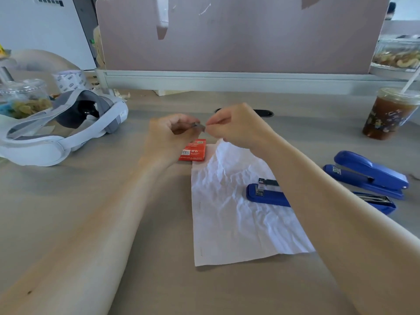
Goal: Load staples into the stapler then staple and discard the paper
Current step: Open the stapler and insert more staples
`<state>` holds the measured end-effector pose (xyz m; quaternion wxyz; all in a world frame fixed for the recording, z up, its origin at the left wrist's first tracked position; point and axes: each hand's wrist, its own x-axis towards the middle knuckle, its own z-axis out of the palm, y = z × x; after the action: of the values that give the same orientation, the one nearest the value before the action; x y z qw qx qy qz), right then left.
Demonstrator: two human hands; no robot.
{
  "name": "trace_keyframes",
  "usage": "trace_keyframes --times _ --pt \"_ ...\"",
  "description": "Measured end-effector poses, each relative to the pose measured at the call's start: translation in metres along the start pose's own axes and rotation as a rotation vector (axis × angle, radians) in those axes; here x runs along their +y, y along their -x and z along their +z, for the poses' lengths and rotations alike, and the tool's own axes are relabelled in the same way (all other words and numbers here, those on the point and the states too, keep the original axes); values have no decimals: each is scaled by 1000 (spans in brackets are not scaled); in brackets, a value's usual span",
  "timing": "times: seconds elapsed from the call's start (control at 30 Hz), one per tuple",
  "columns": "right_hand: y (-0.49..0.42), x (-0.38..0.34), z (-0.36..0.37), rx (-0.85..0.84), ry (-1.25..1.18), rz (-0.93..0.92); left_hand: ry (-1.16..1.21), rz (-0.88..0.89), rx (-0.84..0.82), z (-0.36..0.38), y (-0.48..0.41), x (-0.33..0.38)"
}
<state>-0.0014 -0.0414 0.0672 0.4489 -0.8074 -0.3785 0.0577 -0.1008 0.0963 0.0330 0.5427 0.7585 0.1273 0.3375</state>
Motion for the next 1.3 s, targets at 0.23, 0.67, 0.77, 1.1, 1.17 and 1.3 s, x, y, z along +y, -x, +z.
trace_keyframes --times 0.23,0.67,0.77,1.1,1.17,1.3 --pt "68 24 -60 -74 -59 -31 65 139 -307 51 33 15" --pt "129 67 -89 23 149 -46 -207 305 -412 78 56 13" --pt "129 67 -86 43 193 -62 -400 257 -575 74 54 8" --pt "129 70 -80 35 304 -88 -508 326 -686 76 51 -3" --pt "128 70 -79 34 335 -104 -509 326 -689 76 50 -5" --pt "129 70 -76 54 327 -100 -508 328 -692 74 49 -6"
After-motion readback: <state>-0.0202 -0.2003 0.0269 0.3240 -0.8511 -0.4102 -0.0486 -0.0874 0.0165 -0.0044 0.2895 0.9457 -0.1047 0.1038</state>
